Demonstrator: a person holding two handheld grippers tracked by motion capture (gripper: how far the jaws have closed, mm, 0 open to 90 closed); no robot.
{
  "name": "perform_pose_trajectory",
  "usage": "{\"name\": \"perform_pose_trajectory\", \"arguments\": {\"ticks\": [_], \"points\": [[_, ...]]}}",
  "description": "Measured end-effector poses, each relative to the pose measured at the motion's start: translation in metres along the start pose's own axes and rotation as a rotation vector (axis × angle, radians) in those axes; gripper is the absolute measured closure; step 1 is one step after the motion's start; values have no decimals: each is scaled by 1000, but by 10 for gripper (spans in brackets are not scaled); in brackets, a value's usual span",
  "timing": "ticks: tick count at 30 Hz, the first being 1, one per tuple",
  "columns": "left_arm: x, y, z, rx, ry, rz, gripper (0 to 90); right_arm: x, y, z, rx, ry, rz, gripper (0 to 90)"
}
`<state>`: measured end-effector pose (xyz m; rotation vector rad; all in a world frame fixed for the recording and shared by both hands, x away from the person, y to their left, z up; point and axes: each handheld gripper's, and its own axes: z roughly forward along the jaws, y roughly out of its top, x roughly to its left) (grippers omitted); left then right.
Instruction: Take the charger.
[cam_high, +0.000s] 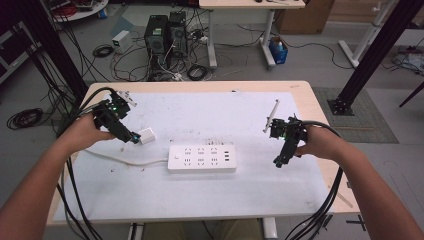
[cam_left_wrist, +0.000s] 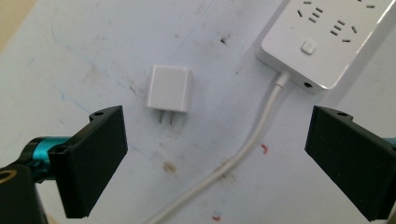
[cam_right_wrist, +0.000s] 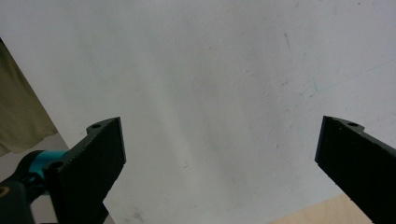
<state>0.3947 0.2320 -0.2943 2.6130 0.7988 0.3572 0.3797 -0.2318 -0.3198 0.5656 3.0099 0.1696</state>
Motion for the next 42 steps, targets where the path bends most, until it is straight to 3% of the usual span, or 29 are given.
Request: {"name": "perform_pose_trajectory", "arguments": {"ticks": [3,4,6,7,9,10,15,19,20,23,26,27,30,33,36,39,42], "points": [[2,3,11,2,-17,10,57,1,0,-1,-7,7,1,10],[4,5,24,21,-32,11,57,2,0,-1,-10,4,-2,10],[7,6,30,45,-36,25,57,2,-1,-2,-11,4,-5,10],[11,7,42,64,-44,24,57,3,-1,-2,-19,3,-3,10],[11,7,42,64,-44,24,57,4,-1,-2,-19,5,-4,10],[19,7,56,84,-51,33,57,4,0,-2,-21,5,-12,10],[28,6,76,102,-62,49,57,5,1,-2,-17,7,-12,10],[34,6,88,119,-70,45,57,5,0,-2,-17,8,-7,10],[39,5,100,160,-72,27,57,4,-1,-2,-22,4,-5,10],[44,2,112,187,-76,17,58,2,-4,-3,-28,-5,14,10],[44,1,116,187,-75,8,57,1,-5,-4,-30,1,16,10],[48,-1,125,182,-87,-12,58,-2,-7,-5,-38,-1,29,10],[50,-3,131,168,-95,-40,75,-3,-8,-5,-31,0,30,11],[50,-5,136,165,-105,-42,94,-3,-8,-4,-31,1,28,10],[51,-9,145,192,-114,-44,94,-4,-7,-3,-30,7,30,10],[52,-11,145,175,-119,-47,104,-3,-6,-2,-26,11,26,11],[53,-13,140,163,-123,-40,181,-2,-5,-2,-20,9,20,10]]}}
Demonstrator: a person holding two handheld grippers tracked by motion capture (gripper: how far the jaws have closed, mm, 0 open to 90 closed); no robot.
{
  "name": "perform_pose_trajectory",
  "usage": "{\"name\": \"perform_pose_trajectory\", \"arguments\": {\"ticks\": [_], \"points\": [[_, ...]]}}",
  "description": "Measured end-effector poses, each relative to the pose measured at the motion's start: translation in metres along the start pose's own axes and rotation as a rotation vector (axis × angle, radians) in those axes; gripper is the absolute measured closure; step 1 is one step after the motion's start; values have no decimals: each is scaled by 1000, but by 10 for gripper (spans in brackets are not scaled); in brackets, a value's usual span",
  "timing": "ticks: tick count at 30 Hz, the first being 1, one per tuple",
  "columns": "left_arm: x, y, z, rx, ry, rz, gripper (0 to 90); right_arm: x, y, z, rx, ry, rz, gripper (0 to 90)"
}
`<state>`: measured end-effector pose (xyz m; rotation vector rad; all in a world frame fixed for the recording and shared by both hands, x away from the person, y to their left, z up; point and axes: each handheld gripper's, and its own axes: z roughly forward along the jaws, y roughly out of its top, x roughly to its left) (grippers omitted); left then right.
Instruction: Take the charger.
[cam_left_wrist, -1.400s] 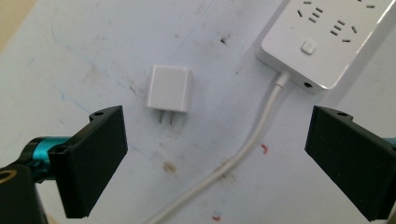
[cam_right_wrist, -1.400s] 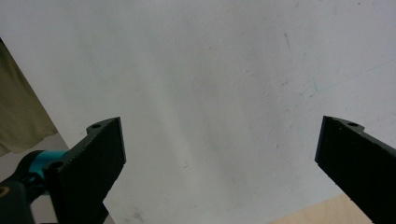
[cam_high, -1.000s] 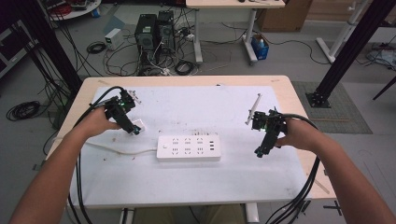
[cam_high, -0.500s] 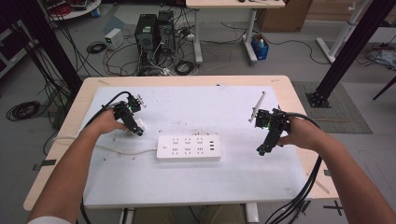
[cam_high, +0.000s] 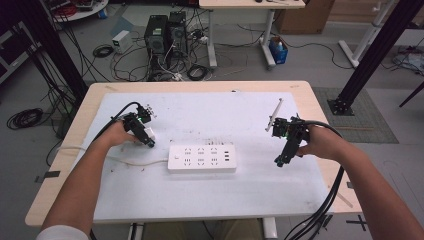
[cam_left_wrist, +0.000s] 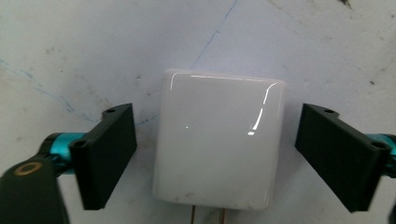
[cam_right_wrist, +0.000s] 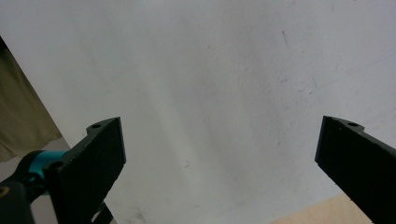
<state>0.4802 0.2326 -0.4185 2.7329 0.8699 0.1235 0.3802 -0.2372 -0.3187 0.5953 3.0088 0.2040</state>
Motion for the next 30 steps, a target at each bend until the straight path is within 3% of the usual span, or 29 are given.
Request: {"name": "perform_pose_trajectory", "arguments": {"ticks": [9,16,20,24,30], "points": [[0,-3,-6,-7,-7,18,413,0,1,1,4,-1,0,10],[-2,-3,-9,2,11,12,426,0,1,0,1,-5,2,10],[-4,-4,-18,-24,11,4,427,0,0,0,1,-7,3,11],[-11,-7,-36,-79,19,-25,426,-1,1,0,-3,-4,6,11],[-22,-10,-59,-116,18,-12,426,-1,1,1,-3,-9,9,10]]}}
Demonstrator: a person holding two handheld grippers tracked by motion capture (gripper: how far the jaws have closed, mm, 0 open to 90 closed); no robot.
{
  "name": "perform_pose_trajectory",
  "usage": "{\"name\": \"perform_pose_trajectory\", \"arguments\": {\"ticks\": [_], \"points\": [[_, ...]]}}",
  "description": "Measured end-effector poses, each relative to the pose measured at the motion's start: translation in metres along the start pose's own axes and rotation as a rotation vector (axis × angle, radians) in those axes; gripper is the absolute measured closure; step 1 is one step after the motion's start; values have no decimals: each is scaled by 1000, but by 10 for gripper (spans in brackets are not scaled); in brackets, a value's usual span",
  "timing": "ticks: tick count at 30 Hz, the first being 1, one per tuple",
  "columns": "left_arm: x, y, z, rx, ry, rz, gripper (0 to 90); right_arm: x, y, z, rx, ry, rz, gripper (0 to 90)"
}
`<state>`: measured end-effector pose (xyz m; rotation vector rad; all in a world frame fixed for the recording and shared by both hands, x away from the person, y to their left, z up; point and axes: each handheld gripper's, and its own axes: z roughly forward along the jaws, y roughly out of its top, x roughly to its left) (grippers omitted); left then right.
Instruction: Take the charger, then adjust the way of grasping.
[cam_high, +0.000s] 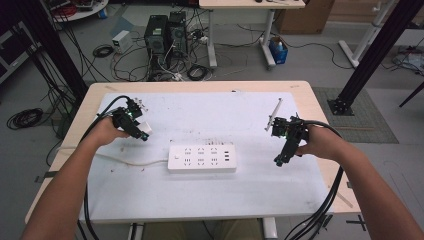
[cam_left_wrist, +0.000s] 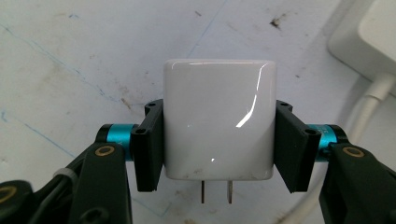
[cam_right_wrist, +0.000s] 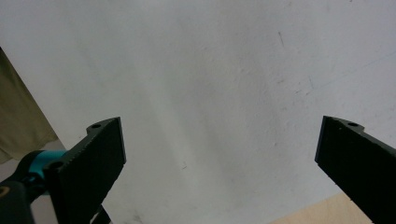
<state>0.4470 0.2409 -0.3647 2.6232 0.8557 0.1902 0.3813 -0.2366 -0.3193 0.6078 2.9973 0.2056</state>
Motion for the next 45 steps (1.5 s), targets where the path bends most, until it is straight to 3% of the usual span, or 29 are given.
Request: {"name": "perform_pose_trajectory", "arguments": {"ticks": [1,5,10,14,15,17,18,20,26,38,45], "points": [[-7,0,-11,-17,-5,23,426,0,-1,0,0,0,1,11],[-18,1,-26,-47,-12,55,426,3,-2,-2,-7,-5,2,10],[-41,8,-52,-51,-43,130,426,6,-3,-6,-26,-13,0,11],[-46,10,-59,-60,-48,137,426,7,-4,-7,-30,-17,2,11],[-55,12,-70,-77,-50,152,426,10,-6,-7,-33,-18,-1,11],[-55,12,-70,-77,-50,152,426,11,-6,-8,-34,-19,-5,11],[-65,12,-80,-94,-47,171,426,14,-7,-9,-37,-22,-7,11],[-73,12,-85,-102,-43,185,426,17,-7,-10,-48,-24,-14,11],[-89,11,-94,-104,-45,210,426,23,-5,-8,-47,-25,-30,11],[-100,14,-95,-94,-56,232,426,26,-1,-7,-49,-21,-41,12],[-111,22,-97,-104,-57,268,426,26,2,-10,-93,-28,1,12]]}}
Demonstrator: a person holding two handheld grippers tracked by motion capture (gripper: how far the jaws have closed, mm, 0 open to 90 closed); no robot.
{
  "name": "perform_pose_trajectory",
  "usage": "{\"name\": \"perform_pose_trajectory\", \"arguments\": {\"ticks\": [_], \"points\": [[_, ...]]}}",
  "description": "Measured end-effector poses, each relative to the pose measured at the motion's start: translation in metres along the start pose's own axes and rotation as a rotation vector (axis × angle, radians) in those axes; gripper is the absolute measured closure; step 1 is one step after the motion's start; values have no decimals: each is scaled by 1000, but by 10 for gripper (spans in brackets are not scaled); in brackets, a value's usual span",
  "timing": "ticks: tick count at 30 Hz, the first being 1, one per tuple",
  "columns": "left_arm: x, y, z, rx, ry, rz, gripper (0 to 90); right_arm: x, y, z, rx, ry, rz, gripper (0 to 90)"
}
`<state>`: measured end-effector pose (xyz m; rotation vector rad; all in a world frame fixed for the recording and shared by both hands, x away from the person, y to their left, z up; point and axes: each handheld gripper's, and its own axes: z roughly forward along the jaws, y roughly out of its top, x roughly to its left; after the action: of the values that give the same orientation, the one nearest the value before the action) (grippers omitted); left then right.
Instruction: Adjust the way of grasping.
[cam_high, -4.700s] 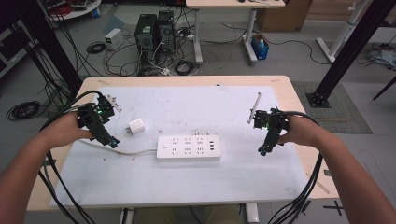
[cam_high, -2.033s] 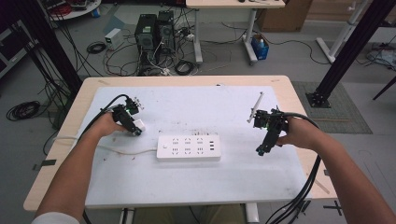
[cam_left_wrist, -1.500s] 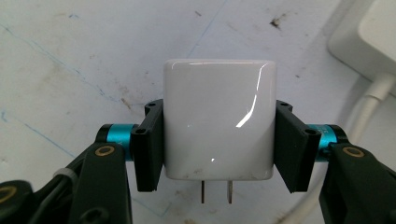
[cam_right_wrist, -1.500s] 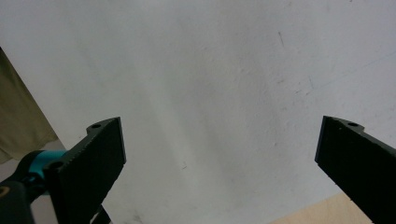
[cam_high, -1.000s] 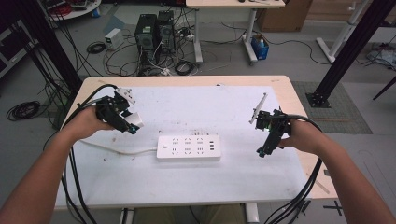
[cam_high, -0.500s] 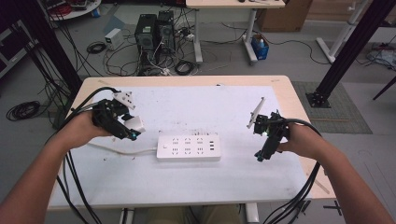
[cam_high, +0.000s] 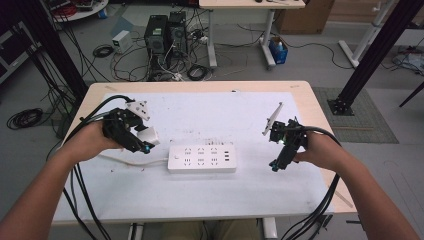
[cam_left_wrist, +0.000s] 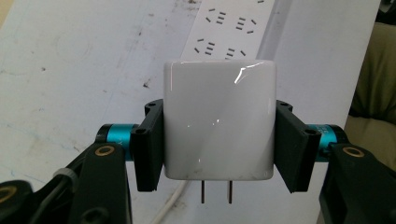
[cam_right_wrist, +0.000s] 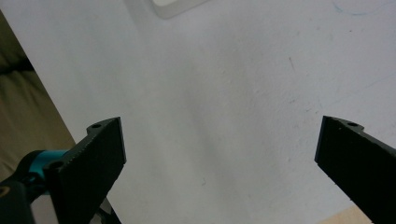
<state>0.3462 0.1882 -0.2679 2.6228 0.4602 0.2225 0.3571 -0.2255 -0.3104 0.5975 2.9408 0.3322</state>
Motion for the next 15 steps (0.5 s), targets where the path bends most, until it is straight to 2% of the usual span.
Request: {"name": "perform_pose_trajectory", "arguments": {"ticks": [1,3,4,5,7,8,9,11,12,15], "points": [[-2,3,0,-3,-1,10,426,1,2,-2,-29,-10,19,12],[-6,9,2,-5,-7,32,426,2,3,-4,-51,-10,27,15],[-8,13,2,-7,-14,45,426,3,5,-6,-92,-8,45,17],[-10,16,3,-9,-19,53,426,3,5,-6,-92,-8,45,17],[-16,27,6,-7,-34,91,426,5,7,-5,-137,3,60,17],[-16,27,6,-7,-34,91,426,5,7,-5,-137,3,60,17],[-19,33,9,-11,-44,110,426,7,9,-3,-154,16,61,17],[-19,33,9,-11,-44,110,426,9,11,-2,-152,20,68,17],[-22,41,15,-10,-56,132,426,12,13,-1,-162,22,65,17],[-23,46,19,-5,-62,147,426,14,15,-1,-180,30,79,17]]}}
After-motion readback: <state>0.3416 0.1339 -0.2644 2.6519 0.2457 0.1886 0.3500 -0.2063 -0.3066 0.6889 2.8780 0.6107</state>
